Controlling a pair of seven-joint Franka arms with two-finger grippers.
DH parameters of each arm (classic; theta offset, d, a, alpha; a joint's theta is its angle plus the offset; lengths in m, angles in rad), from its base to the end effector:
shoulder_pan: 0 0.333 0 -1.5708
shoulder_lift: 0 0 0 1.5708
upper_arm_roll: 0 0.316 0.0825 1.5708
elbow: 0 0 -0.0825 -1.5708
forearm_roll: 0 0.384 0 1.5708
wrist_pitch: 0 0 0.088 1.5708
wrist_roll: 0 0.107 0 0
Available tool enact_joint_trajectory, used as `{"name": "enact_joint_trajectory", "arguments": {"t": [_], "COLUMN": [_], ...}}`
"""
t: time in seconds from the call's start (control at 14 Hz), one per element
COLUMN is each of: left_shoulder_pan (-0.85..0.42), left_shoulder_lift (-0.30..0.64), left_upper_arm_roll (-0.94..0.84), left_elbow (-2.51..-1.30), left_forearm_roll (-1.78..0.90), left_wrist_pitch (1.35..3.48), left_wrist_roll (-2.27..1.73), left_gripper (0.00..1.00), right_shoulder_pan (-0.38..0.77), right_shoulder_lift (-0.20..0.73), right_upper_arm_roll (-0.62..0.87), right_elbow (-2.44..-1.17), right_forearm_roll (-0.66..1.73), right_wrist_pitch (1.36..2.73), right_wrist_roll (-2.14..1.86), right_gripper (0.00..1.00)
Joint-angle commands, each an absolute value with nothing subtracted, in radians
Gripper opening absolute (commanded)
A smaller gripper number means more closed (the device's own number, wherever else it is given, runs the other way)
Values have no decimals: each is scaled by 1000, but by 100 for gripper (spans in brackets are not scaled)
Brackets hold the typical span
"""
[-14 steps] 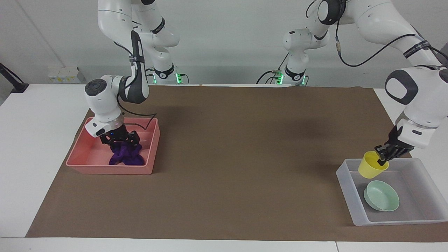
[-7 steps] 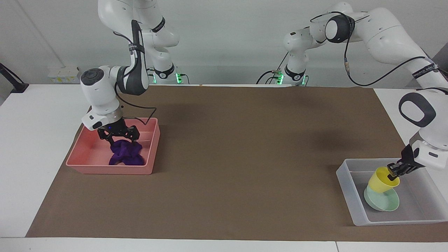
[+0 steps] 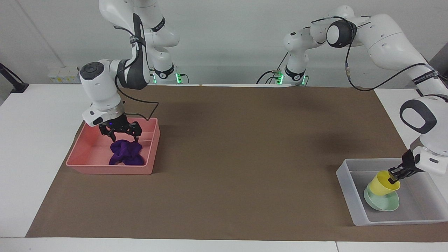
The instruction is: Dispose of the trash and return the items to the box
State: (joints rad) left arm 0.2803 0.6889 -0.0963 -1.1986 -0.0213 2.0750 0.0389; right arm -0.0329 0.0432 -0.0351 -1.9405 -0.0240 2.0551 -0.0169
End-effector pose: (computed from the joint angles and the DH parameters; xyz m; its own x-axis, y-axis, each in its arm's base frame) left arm 0.7448 0.1584 0.3963 0.9643 0.1840 0.1906 0.1728 -0.9822 0.0740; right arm 0.5749 -0.0402 0.4662 0.9967 -0.0396 0.0708 -0.0414 -0.9988 0.0247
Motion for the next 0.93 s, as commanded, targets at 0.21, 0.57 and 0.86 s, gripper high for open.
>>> {"name": "enact_joint_trajectory", "arguments": {"t": [0.21,0.57,0.86], "left_shoulder_pan": [281,290,284], "left_shoulder_lift": [669,649,649], "left_upper_arm_roll": [-110,-109,-106], "left_elbow": [-1299,-1348,-1328], "left_forearm_roll": [-49,-40,-31], "left_wrist_pitch": [2190,2221,2195], "left_wrist_roll": [48,48,72], "left_gripper": [0,16,78], "right_shoulder_pan": [-41,-41,-43], "right_shoulder_lift": [40,-3,-14], "right_upper_arm_roll": [-28,-28,-28], "right_elbow": [-1781,-1698,-1596], "right_forearm_roll": [-11,-12,-23], "right_wrist_pitch": [1849,1724,1608], "right_wrist_roll": [2,-2,-2], "right_gripper": [100,100,100]}}
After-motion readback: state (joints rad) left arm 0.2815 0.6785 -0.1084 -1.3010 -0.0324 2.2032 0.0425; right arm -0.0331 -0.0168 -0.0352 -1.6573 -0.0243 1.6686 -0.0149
